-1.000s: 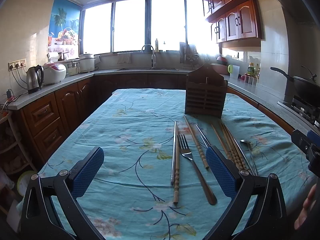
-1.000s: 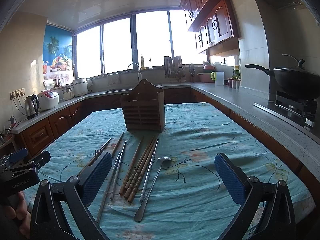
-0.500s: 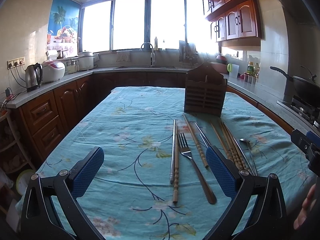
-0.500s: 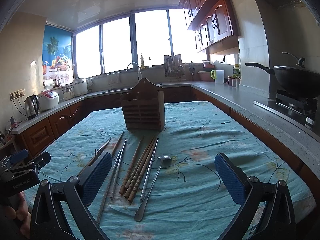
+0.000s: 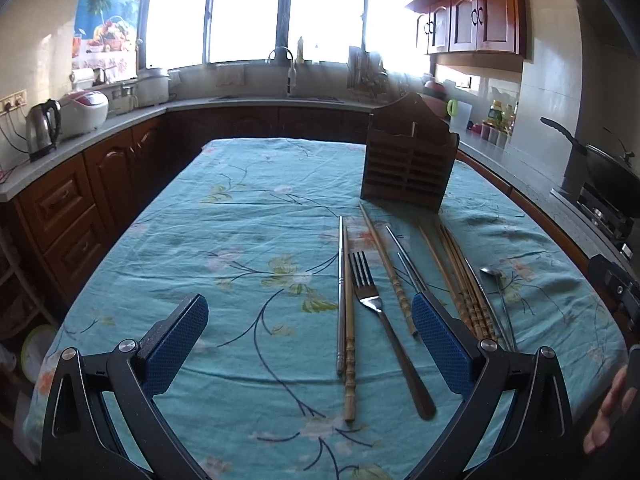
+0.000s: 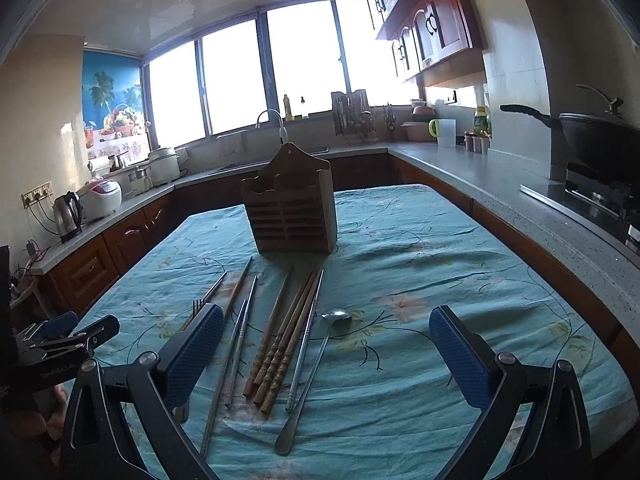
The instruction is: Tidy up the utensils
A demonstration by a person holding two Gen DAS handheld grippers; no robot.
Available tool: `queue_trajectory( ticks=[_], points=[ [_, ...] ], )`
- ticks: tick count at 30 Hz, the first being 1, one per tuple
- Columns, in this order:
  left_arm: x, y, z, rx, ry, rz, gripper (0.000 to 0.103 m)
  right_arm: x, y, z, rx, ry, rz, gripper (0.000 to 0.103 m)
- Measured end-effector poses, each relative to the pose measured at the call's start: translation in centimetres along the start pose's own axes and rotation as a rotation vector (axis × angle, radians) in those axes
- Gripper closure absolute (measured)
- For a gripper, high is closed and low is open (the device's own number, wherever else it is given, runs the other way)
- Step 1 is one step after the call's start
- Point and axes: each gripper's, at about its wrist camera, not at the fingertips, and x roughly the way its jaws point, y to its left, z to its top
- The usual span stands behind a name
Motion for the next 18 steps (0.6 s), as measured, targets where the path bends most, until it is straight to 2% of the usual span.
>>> queue_trajectory(
  ticks=[5,8,11,18],
  points=[
    [2.4,0.0,1.3,0.012,0.069,-0.052,0.012,1.9,-0.5,0.6,0.021,0.061,0.024,0.001],
    [4.0,-0.3,1.9,0.021,0.108,-0.081,0.019,3.2,-0.6,0.7,0.03,0.113,0.043,0.006],
    [5.5,-0.5,2.3,0.035,0.146,-0.113,0.027,4.8,-0.7,0.6,0.049,0.174,0.057,0.017],
    [9.8,-1.2,3.6,0.069,0.247,-0.184,0.046,8.6,-1.2,0.2,0.071,0.307,0.061,0.05]
  ],
)
